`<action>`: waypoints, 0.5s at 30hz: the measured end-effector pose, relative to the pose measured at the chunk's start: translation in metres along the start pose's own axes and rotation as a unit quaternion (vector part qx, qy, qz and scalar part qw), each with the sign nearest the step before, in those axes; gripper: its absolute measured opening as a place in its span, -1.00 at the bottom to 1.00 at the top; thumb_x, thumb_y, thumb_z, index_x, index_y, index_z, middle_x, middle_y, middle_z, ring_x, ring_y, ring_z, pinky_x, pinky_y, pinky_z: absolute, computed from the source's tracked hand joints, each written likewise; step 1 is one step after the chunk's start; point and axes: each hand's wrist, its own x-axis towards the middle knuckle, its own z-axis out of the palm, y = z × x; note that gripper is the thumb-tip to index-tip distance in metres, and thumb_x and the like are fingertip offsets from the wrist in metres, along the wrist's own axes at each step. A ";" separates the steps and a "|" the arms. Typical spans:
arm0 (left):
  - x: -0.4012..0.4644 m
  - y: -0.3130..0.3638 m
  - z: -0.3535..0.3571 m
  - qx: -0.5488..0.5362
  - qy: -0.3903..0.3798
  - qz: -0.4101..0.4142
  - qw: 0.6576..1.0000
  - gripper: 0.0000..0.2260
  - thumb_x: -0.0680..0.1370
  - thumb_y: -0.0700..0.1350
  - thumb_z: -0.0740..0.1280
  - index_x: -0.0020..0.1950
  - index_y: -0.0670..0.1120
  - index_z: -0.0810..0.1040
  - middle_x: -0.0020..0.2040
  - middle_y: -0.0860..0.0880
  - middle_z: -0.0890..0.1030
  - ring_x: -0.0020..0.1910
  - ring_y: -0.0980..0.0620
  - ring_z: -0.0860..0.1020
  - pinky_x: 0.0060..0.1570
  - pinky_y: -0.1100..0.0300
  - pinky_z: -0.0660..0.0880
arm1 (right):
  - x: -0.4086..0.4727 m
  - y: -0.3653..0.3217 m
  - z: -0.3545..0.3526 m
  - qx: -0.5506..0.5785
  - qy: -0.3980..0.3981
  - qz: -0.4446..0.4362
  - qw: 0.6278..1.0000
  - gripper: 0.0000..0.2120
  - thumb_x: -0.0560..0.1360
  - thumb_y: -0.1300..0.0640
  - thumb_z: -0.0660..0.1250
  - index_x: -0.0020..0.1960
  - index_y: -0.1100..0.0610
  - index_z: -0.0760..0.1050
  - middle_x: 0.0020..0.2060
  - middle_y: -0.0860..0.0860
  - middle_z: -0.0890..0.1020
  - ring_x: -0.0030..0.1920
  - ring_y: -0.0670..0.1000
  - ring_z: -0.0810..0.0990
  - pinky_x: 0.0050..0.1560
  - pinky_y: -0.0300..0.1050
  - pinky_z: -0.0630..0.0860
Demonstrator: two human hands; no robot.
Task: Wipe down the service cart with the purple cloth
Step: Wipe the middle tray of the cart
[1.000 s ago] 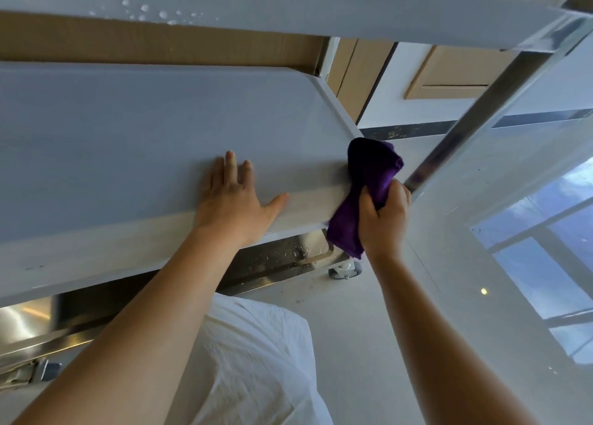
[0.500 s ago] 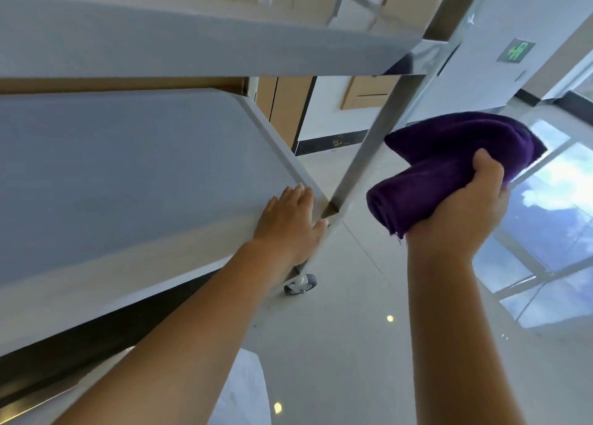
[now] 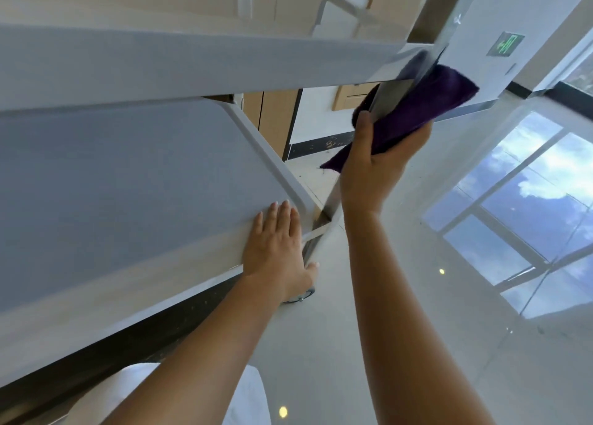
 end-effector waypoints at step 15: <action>-0.001 -0.012 -0.008 -0.024 -0.042 0.040 0.998 -0.11 0.48 0.24 0.20 0.51 -0.19 -0.26 0.53 -0.14 -0.25 0.50 -0.08 -0.25 0.43 0.06 -0.25 | -0.007 0.047 -0.031 0.134 -0.176 0.399 0.890 -0.32 0.47 -0.41 -0.10 0.04 0.07 0.55 -0.15 0.03 0.66 -0.04 0.03 0.60 -0.02 -0.14 0.53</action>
